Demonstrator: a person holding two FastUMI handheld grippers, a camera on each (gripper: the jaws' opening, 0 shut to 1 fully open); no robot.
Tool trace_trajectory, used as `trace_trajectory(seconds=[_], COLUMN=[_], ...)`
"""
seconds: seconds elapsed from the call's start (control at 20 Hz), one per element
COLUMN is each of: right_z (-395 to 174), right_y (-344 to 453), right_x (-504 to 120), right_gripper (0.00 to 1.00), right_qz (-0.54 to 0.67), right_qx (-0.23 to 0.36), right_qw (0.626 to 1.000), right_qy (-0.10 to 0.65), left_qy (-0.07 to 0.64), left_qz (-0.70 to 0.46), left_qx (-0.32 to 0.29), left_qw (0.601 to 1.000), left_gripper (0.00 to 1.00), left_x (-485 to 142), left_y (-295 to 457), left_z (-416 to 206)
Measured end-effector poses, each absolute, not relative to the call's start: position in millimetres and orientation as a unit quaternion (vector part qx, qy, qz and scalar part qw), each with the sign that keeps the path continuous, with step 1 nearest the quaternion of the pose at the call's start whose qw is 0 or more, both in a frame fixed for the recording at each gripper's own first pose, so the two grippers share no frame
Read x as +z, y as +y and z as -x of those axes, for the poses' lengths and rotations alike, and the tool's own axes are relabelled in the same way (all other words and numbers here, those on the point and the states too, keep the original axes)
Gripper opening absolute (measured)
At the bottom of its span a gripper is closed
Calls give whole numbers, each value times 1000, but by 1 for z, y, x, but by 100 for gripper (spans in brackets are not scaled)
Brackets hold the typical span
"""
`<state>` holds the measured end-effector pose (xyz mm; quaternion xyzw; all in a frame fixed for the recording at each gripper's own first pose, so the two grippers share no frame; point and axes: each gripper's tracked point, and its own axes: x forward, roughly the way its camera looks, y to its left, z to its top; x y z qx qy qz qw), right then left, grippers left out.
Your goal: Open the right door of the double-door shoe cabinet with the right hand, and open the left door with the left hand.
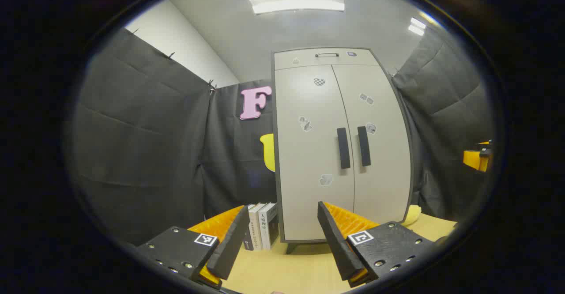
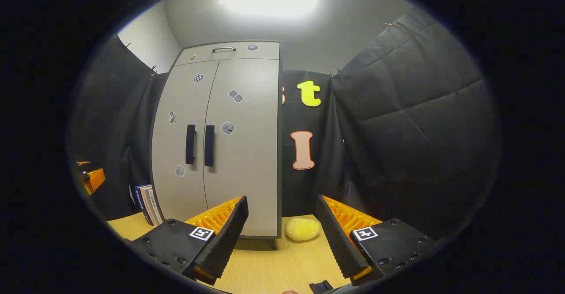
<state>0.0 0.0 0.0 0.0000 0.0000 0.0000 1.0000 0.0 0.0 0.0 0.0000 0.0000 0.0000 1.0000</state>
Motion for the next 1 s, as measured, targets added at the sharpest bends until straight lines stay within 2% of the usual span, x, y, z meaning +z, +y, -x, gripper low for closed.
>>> trace_trajectory(seconds=[1.0], right_z=[-7], right_y=[17], right_x=[-1], right_gripper=[98], right_qz=[-6], right_qx=[21], right_qw=[1000], right_qy=[2], left_qy=[10], left_qz=[-7], left_qx=[26], left_qw=[1000], left_gripper=[91], left_x=[1], left_y=[7], left_z=[6])
